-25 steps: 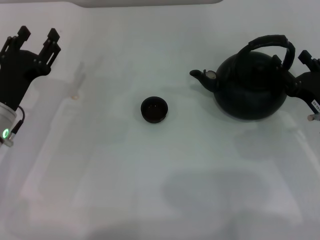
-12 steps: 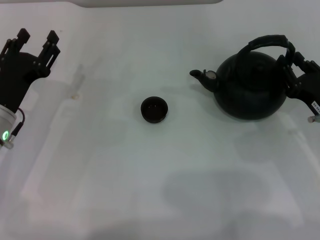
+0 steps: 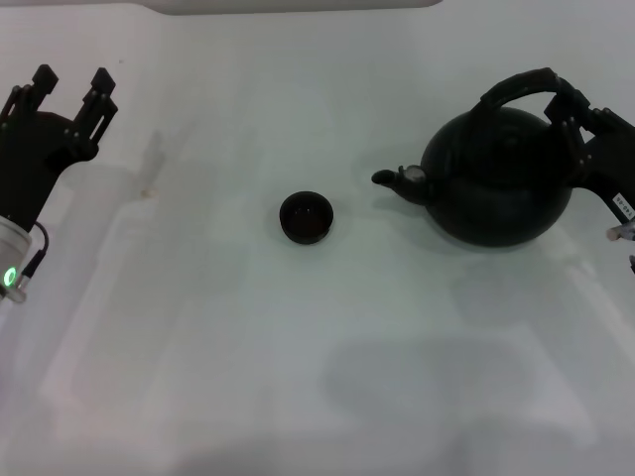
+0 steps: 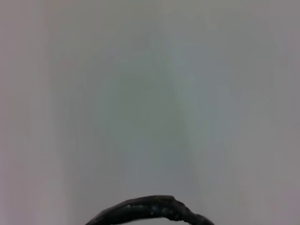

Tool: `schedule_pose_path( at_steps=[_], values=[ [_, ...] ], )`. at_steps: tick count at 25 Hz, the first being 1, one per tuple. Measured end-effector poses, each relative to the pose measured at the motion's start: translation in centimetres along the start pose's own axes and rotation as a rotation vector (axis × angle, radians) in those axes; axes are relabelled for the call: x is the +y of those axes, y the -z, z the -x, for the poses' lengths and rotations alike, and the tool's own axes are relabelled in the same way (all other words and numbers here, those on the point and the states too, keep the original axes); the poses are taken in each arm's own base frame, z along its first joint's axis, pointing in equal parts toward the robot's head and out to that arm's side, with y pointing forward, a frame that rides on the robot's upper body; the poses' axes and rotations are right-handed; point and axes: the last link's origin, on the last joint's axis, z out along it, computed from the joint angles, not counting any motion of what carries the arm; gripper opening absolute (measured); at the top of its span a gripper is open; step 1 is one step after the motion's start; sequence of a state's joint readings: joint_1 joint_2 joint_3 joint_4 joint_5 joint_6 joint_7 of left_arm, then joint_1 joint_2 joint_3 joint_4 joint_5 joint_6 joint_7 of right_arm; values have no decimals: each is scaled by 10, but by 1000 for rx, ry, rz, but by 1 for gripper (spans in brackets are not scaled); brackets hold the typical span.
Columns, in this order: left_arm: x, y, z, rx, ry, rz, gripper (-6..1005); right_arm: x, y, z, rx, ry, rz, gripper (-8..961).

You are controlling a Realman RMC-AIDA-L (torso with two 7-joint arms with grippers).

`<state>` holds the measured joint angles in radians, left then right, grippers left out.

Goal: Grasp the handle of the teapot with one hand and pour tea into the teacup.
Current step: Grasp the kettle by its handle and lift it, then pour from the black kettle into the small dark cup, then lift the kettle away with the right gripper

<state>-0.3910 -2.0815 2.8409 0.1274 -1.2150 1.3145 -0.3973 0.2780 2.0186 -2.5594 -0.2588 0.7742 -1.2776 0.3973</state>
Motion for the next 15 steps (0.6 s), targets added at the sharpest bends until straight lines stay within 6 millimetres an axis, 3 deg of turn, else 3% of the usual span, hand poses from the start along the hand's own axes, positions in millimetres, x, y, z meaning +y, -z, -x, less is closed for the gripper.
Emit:
schedule_pose_path(
  at_steps=[8, 15],
  values=[
    [1, 3, 2, -2, 10, -5, 724, 12, -5, 7, -39, 18, 79, 176],
    [1, 4, 3, -7, 12, -2, 724, 26, -28, 17, -66, 90, 176, 175]
  ],
)
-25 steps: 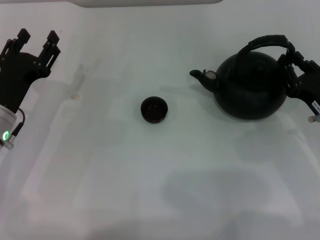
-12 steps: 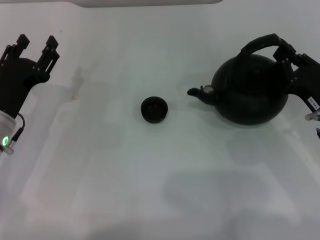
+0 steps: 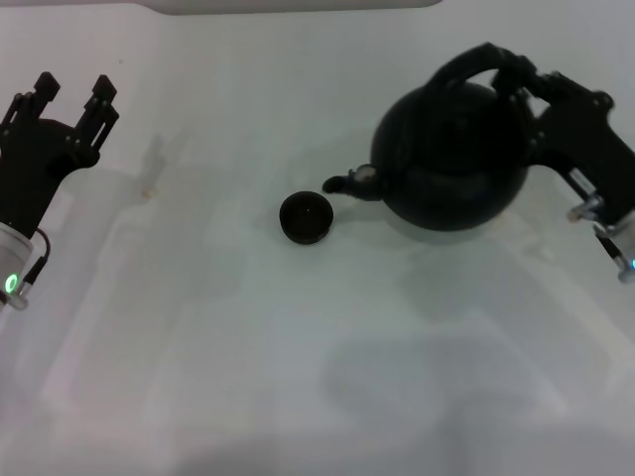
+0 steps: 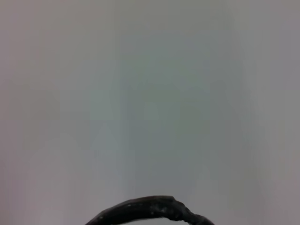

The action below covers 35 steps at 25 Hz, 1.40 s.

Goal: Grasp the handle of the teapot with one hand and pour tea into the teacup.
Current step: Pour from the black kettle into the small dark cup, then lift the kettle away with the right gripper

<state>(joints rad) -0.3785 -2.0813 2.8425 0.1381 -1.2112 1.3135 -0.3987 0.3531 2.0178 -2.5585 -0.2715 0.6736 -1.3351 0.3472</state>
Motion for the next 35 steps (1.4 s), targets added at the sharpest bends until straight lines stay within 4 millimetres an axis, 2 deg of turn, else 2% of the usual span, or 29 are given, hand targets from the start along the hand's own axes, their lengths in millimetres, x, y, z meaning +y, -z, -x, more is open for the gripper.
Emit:
schedule_pose_path(
  at_steps=[4, 16, 21, 35],
  values=[
    [0, 0, 1, -5, 0, -1, 724, 7, -12, 3, -1, 119, 67, 174],
    [3, -3, 1, -3, 10, 6, 724, 7, -26, 5, -3, 250, 50, 156],
    [6, -4, 1, 0, 21, 10, 724, 11, -29, 6, -13, 375, 53, 156],
    [5, -2, 1, -2, 46, 4, 725, 12, -33, 9, -32, 533, 59, 132]
  ],
)
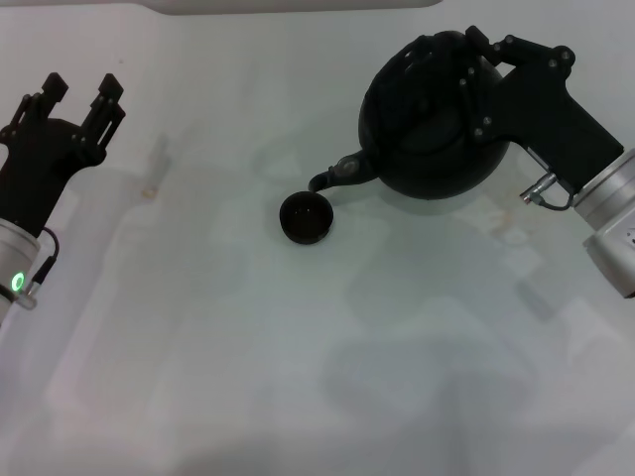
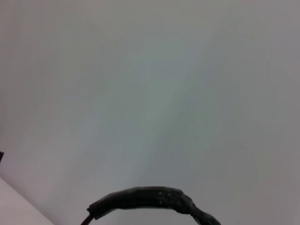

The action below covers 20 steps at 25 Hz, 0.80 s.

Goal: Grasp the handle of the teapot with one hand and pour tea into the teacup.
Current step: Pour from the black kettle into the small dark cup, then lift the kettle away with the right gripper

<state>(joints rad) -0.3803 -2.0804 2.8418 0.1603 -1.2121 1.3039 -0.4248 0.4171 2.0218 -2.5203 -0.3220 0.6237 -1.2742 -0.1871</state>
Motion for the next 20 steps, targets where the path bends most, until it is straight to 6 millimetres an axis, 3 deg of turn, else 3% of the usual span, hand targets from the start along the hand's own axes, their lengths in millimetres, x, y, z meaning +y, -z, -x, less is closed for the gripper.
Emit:
schedule_pose_path(
  at_steps=[20],
  values=[
    [0, 0, 0, -4, -1, 0, 725, 6, -3, 5, -27, 194, 17, 122]
  ],
)
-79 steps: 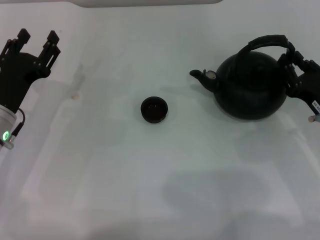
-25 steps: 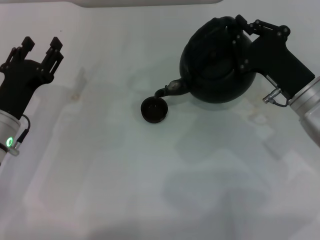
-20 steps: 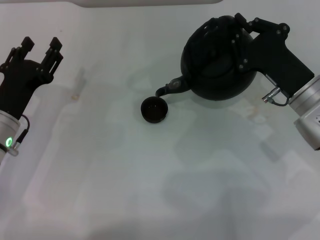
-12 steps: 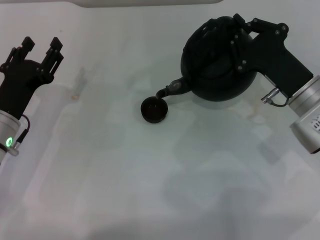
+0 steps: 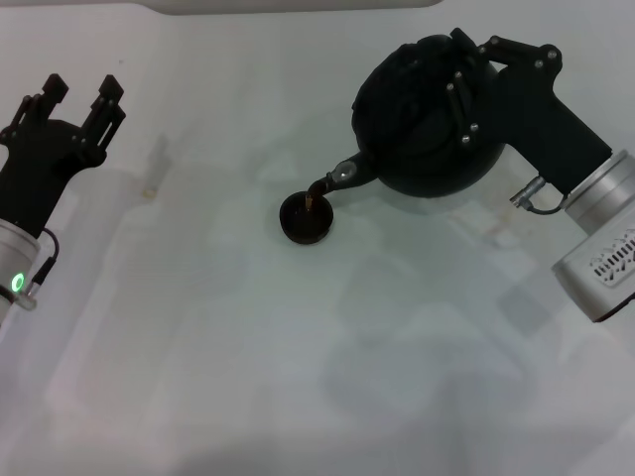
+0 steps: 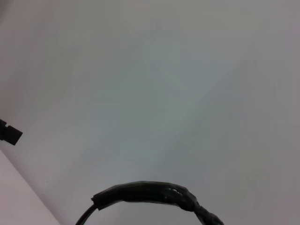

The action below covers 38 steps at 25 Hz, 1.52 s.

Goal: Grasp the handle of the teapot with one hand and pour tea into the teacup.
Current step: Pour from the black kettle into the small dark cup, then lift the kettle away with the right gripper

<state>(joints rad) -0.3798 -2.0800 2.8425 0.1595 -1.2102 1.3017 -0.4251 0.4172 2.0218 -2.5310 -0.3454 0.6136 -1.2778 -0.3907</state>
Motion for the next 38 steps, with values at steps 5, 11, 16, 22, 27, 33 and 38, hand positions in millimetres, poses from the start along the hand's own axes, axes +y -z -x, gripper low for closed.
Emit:
schedule_pose_path(
  at_steps=[5, 11, 16, 22, 27, 33, 38],
  values=[
    [0, 0, 1, -8, 1, -3, 725, 2, 0, 2, -8, 60, 10, 116],
    [1, -1, 2, -9, 0, -3, 725, 5, -1, 3, -14, 68, 22, 114],
    [0, 0, 2, -10, 0, -3, 725, 3, -1, 2, -8, 68, 15, 112],
    [0, 0, 1, -10, 0, -4, 723, 2, -1, 0, 2, 64, 9, 112],
    [0, 0, 2, -10, 1, -3, 723, 0, -1, -4, 30, 49, 1, 113],
    [0, 0, 2, -10, 1, -3, 724, -3, 0, -7, 50, -78, -18, 114],
    [0, 0, 2, -10, 2, -4, 724, -4, 2, -12, 76, -192, -21, 115]
  ],
)
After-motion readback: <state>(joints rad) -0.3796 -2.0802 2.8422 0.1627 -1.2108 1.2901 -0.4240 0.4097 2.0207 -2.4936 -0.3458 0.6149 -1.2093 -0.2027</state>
